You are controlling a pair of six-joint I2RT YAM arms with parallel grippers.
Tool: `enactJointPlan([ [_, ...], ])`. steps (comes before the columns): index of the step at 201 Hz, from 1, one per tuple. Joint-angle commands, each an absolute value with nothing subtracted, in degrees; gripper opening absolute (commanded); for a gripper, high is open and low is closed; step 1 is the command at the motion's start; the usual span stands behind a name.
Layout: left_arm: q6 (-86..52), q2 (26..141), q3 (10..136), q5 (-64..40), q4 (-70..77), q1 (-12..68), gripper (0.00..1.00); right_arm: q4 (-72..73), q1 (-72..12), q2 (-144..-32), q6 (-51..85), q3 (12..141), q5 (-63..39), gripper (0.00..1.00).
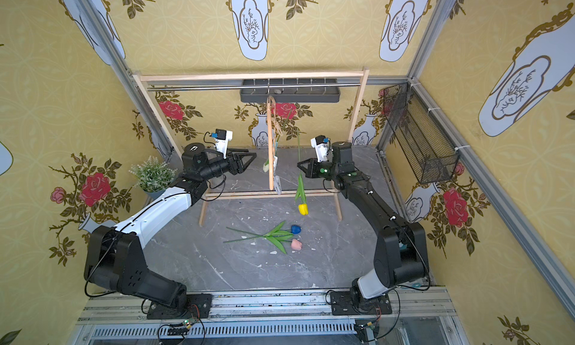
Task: Dry the flowers on a clothes hanger
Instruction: Open the clamp at the hanger.
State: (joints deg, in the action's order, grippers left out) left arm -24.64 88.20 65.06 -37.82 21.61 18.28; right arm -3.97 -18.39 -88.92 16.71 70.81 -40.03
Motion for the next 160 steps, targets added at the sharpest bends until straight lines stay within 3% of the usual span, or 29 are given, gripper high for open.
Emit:
enactJointPlan([
  [1, -24.96, 89.53, 64.61, -42.55, 27.93, 18.13, 0.67, -5.32, -19.17, -90.4, 13.59, 73.85, -43.22, 0.0],
  [68, -26.05, 92.75, 65.75, -45.65, 33.07, 18.11, 0.68, -10.79, -22.38, -96.37, 9.69, 83.62, -44.81, 0.0],
  [160, -27.22, 96.21, 67.88, -51.89, 36.49, 18.11, 0.68, -13.44, -23.99, -98.55, 7.98, 86.66, -46.91, 0.0],
])
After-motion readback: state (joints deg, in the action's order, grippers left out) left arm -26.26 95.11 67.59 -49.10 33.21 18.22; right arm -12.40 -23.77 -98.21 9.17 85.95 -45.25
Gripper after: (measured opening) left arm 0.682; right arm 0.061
